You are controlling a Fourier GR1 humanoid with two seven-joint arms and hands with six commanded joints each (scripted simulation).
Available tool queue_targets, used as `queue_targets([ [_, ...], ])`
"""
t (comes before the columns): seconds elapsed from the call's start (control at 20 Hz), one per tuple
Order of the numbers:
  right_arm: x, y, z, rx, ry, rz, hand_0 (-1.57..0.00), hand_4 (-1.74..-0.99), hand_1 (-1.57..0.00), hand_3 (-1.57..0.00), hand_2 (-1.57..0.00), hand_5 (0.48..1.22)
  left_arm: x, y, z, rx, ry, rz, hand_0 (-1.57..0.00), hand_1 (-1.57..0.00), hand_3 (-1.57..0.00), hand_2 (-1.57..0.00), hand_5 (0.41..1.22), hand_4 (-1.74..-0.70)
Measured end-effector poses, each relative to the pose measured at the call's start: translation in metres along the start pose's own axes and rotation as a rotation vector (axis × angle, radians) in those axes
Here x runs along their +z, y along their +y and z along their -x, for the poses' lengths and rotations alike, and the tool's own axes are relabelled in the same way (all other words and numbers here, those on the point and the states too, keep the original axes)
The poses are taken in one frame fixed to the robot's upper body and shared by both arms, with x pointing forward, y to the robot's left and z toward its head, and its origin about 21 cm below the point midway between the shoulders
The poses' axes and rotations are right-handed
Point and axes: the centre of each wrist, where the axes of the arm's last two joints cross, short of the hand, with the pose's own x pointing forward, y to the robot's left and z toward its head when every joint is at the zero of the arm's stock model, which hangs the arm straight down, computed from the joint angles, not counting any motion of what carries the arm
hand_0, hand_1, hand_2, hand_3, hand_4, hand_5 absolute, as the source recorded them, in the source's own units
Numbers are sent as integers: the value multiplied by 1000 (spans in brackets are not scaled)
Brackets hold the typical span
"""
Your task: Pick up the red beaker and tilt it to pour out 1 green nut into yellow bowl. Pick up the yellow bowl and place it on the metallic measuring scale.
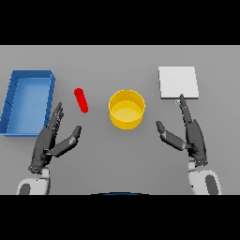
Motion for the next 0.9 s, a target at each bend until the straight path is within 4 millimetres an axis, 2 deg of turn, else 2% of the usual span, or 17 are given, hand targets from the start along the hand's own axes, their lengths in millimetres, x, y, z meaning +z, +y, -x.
queue_targets([
  [0.1,0,-2,-1,-11,-4,-13,1,-1163,1,1,1,624,-5,0,3,-1,34,11,1,1,1,1,648,-1136],
  [0.35,-8,-2,-3,-67,-6,-29,1,-1215,1,1,1,628,-42,-4,16,3,89,22,1,1,1,1,650,-1178],
  [0.55,1,-1,1,-72,-16,-38,1,-1229,1,1,1,626,-66,1,31,-23,102,27,1,1,1,1,637,-1178],
  [0.6,2,-4,1,-75,-17,-36,1,-1229,1,1,1,626,-77,0,29,-21,94,32,1,1,1,1,636,-1180],
  [0.9,-2,-1,2,-88,-8,-30,1,-1227,1,1,1,630,-109,-6,28,-57,63,63,1,1,1,1,657,-1197],
])
